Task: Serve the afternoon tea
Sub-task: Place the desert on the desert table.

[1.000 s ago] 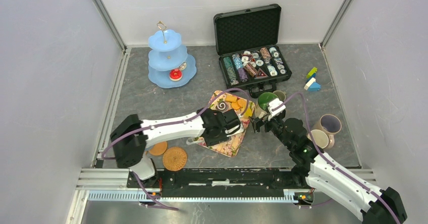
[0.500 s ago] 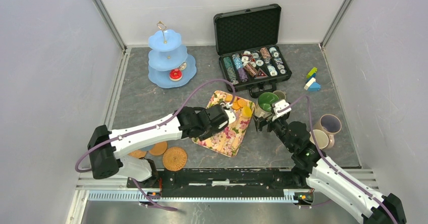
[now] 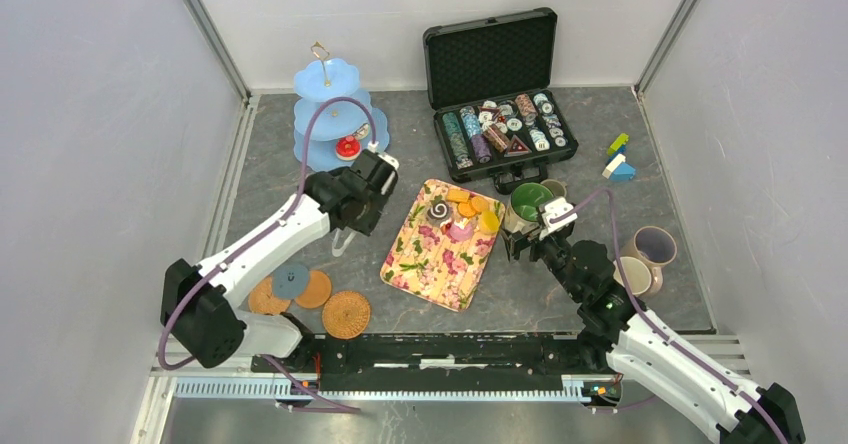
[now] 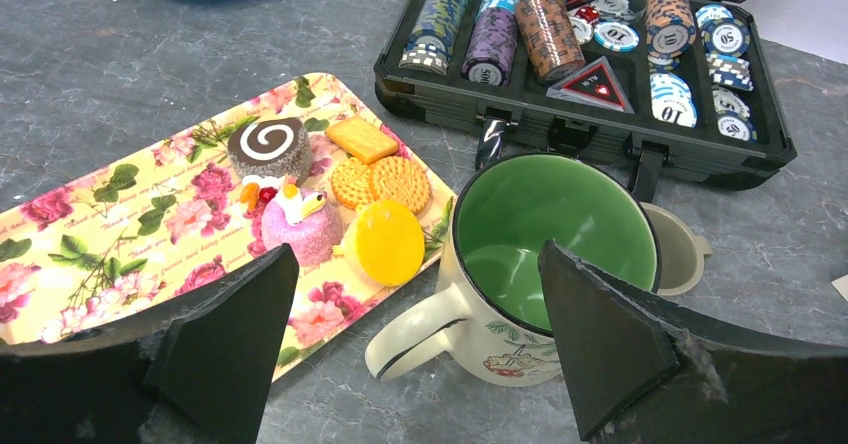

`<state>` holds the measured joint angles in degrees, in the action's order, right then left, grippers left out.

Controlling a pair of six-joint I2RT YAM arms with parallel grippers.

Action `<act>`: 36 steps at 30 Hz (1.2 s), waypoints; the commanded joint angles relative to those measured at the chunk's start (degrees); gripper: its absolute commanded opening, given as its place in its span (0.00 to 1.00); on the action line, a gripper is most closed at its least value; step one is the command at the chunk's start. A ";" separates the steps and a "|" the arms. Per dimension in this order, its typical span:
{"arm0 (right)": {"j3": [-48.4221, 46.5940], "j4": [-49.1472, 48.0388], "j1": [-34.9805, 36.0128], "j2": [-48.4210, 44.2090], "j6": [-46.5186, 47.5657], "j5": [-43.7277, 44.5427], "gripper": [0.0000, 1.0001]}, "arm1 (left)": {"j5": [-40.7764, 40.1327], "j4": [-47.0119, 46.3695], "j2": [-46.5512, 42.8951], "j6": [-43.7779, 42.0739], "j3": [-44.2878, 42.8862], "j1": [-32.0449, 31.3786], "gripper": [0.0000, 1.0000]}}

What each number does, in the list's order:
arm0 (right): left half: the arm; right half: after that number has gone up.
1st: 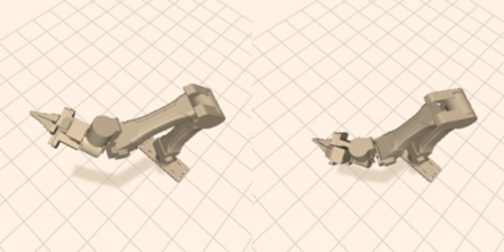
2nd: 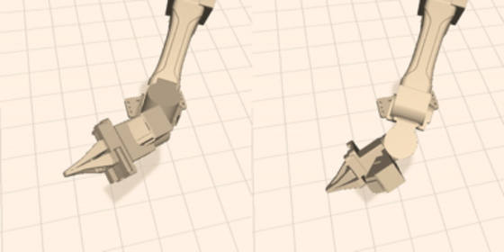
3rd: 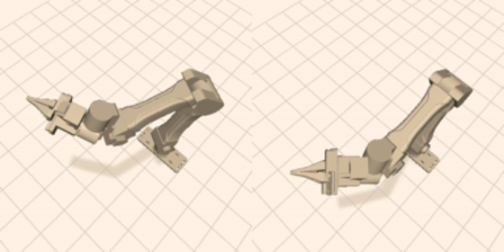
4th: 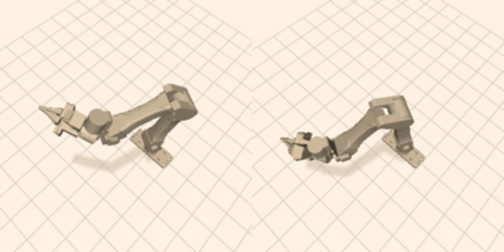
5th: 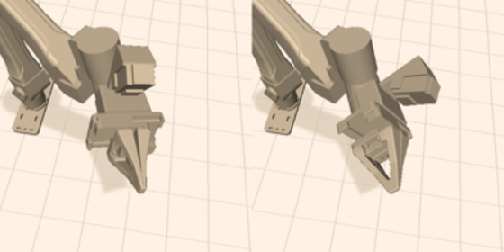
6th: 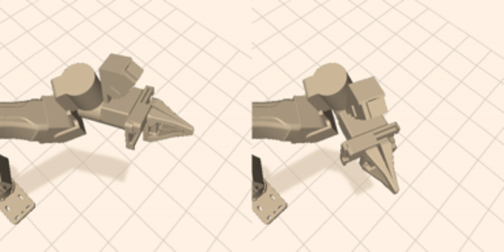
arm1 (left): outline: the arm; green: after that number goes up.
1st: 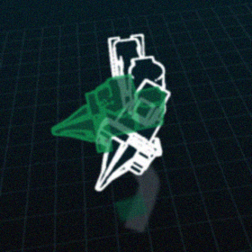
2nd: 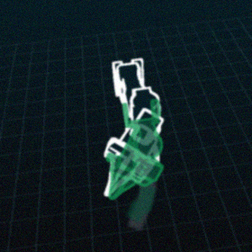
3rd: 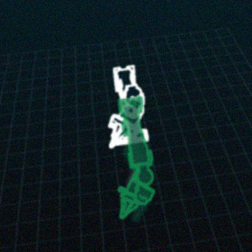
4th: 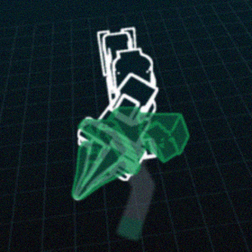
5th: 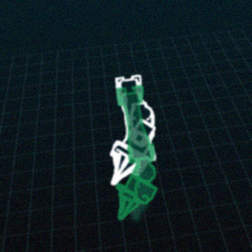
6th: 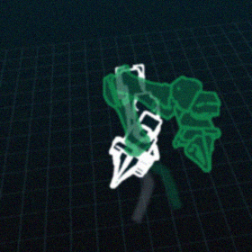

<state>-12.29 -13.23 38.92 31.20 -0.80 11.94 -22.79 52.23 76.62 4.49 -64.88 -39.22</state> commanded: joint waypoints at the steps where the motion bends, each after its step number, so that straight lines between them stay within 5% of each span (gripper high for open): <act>1: -0.08 -2.27 0.28 -0.52 -0.46 0.41 0.98 | 1.23 -1.60 0.34 4.91 0.00 6.03 0.38; 18: -0.12 -2.38 0.35 -0.66 -0.60 0.15 0.98 | 1.96 -11.34 3.69 5.09 1.52 26.22 0.37; 36: -0.32 -1.73 0.28 -0.77 -0.53 0.25 0.98 | 4.23 -12.35 20.48 4.78 -13.20 31.82 0.35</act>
<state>-12.29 -13.21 38.92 31.07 -1.21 11.68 -18.90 42.04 93.86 7.05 -73.71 -8.19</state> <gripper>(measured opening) 0.978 0.596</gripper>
